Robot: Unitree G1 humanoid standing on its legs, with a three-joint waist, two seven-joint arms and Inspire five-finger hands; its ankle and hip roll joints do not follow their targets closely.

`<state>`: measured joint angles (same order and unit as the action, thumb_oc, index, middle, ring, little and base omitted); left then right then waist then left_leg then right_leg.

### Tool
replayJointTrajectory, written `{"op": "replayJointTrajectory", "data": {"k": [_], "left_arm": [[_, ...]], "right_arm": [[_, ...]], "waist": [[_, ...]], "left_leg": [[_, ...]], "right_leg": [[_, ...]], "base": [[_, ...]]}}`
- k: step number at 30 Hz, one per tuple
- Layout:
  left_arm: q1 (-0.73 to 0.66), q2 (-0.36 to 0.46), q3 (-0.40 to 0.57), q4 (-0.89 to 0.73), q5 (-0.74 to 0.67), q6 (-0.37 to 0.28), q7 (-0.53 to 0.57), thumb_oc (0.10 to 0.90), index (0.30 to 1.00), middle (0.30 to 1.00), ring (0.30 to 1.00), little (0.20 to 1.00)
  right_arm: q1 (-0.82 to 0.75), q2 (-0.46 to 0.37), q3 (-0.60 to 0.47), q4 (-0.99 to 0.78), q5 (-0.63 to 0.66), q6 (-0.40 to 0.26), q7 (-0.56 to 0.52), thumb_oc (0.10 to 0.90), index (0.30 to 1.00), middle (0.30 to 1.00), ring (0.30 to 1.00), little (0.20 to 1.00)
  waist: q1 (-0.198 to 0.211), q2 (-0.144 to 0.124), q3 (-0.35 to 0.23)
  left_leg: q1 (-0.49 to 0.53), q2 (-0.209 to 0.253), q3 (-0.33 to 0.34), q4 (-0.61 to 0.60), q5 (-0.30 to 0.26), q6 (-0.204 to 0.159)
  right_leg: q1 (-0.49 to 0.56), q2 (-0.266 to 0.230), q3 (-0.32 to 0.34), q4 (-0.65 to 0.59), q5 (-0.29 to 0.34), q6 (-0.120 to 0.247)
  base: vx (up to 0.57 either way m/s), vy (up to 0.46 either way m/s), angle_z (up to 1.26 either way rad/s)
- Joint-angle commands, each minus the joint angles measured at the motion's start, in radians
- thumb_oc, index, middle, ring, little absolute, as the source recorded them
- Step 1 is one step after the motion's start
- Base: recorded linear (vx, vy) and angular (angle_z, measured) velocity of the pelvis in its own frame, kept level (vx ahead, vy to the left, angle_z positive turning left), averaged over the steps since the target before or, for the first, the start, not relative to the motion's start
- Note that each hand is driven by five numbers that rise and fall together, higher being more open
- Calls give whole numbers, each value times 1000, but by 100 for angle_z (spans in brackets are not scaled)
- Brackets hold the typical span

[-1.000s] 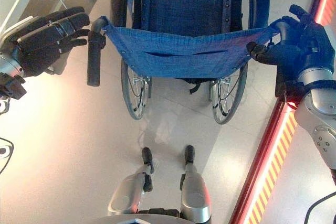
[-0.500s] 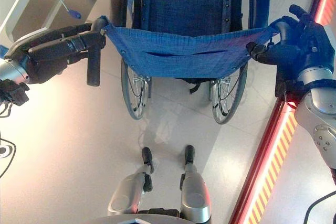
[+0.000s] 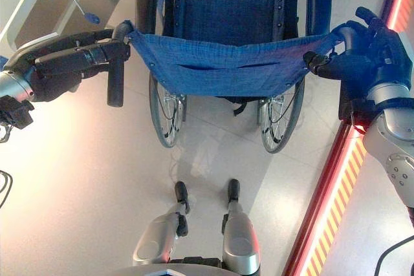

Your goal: Push the wheelchair next to the bed

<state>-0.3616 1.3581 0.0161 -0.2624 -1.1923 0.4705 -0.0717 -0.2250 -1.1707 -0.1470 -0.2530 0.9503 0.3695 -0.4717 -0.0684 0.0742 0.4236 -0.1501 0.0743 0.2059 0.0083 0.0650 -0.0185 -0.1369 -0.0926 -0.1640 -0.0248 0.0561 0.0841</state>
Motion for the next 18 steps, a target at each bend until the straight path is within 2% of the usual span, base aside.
{"op": "replayJointTrajectory", "data": {"k": [1,2,5,12,15,18], "left_arm": [[-44,36,6,-35,-89,3,9,800,900,900,900,900],[-54,28,-16,-16,-101,33,19,800,900,900,900,900],[-68,27,-45,-2,-114,58,19,800,900,900,900,900],[-128,23,-128,26,-151,31,16,800,900,900,900,900],[-181,11,-183,30,-193,46,48,800,900,900,900,900],[-235,0,-245,37,-179,71,46,800,900,900,900,900]], "right_arm": [[-78,-77,2,-7,-2,-90,-8,800,900,900,900,900],[-94,-79,21,3,-10,-91,-9,800,900,900,900,900],[-119,-91,43,13,-5,-85,-19,800,900,900,900,900],[-179,-106,113,57,8,-69,-26,800,900,900,900,900],[-228,-102,170,82,6,-62,-26,800,900,900,900,900],[-282,-101,225,103,18,-47,-33,800,900,900,900,900]], "waist": [[-26,-15,-59],[-27,-15,-55],[-27,-15,-53],[-27,-19,-54],[-27,-20,-54],[-27,-22,-55]], "left_leg": [[-27,-15,50,40,1,-35],[-30,-15,49,41,2,-34],[-31,-15,47,41,4,-32],[-20,-16,45,32,6,-29],[-19,-16,44,32,6,-27],[-15,-18,42,30,5,-25]], "right_leg": [[-47,-18,16,83,-8,6],[-51,-17,18,85,-7,4],[-53,-15,19,86,-5,4],[-44,-11,18,79,-2,5],[-43,-9,20,80,-3,3],[-39,-7,22,79,-4,2]], "base": [[0,0,0],[0,0,0],[-3,-2,-5],[1,-1,-2],[0,0,0],[0,0,0]]}}
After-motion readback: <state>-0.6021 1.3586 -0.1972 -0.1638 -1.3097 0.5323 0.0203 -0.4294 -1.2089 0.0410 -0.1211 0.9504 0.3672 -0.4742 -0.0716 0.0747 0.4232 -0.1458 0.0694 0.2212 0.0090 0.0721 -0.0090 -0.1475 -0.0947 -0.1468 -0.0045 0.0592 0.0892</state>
